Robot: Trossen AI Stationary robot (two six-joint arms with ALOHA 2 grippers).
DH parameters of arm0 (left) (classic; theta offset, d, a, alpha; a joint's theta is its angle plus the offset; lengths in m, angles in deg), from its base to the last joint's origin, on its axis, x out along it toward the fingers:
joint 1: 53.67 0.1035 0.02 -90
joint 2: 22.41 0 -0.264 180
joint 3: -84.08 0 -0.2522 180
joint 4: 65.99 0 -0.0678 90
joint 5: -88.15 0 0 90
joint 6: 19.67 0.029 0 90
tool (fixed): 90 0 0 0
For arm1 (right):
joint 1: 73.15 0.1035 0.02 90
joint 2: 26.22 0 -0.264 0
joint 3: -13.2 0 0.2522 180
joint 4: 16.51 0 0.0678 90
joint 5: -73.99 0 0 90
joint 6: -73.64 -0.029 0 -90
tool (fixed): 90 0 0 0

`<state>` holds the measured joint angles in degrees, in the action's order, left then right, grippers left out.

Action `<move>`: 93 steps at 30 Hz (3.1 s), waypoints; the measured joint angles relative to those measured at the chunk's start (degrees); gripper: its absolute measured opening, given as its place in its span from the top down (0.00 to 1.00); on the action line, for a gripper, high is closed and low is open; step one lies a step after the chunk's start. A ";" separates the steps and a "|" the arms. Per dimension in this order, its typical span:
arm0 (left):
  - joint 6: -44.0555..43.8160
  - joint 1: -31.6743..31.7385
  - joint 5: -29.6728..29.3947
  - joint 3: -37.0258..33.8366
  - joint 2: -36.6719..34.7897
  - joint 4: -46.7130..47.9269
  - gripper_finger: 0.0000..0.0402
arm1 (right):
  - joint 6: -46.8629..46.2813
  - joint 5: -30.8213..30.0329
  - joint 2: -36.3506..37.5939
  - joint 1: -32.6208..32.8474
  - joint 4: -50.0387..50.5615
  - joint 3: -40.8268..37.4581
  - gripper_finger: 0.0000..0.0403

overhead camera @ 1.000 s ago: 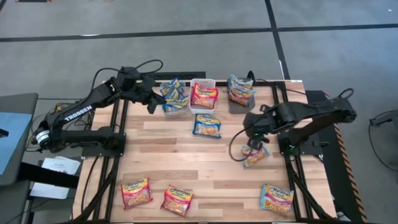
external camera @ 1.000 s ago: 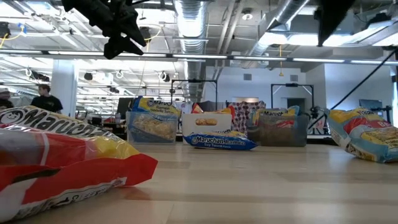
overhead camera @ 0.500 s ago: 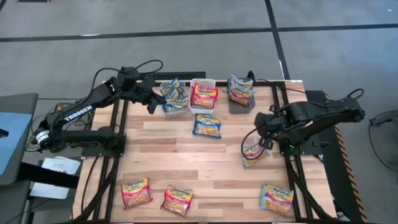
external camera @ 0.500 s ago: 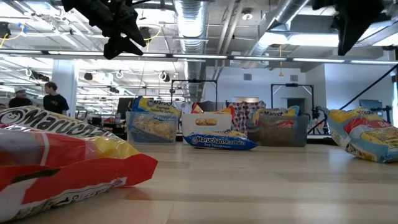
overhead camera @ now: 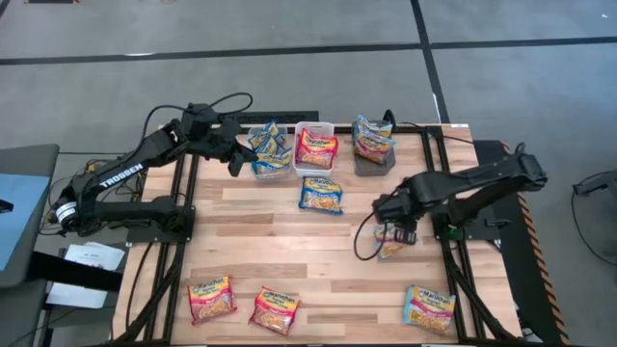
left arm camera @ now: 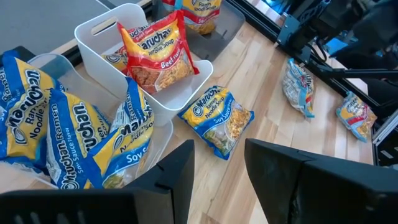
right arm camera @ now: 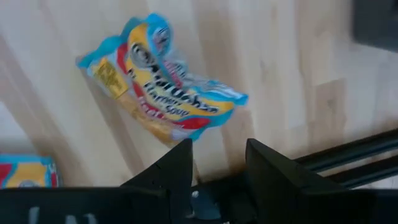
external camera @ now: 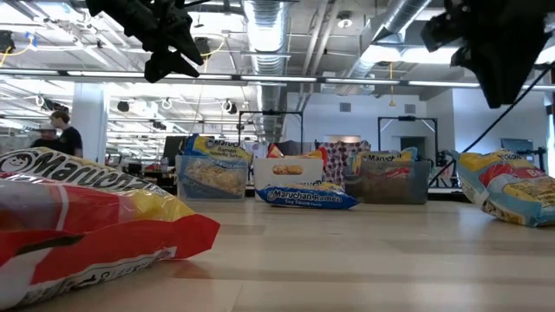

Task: Sort Maruchan noodles
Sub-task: Put the light blue noodle pack into the black bin

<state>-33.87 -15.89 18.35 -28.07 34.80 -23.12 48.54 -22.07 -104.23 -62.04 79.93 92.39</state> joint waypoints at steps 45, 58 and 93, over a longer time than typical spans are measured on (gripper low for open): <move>-0.44 0.00 -4.54 -0.04 0.02 1.28 0.68 | 23.96 3.33 -0.07 -0.26 -16.17 -9.27 0.49; -0.44 0.00 -4.54 -0.04 0.02 1.44 0.68 | 24.05 5.47 -0.08 -0.26 -19.86 -9.55 0.49; 0.48 0.02 -7.52 -0.04 0.02 1.44 0.68 | 15.22 4.67 -16.87 1.83 -14.55 -8.07 0.96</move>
<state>-33.39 -15.87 10.83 -28.12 34.83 -21.68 63.76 -17.40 -121.10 -60.21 65.37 84.31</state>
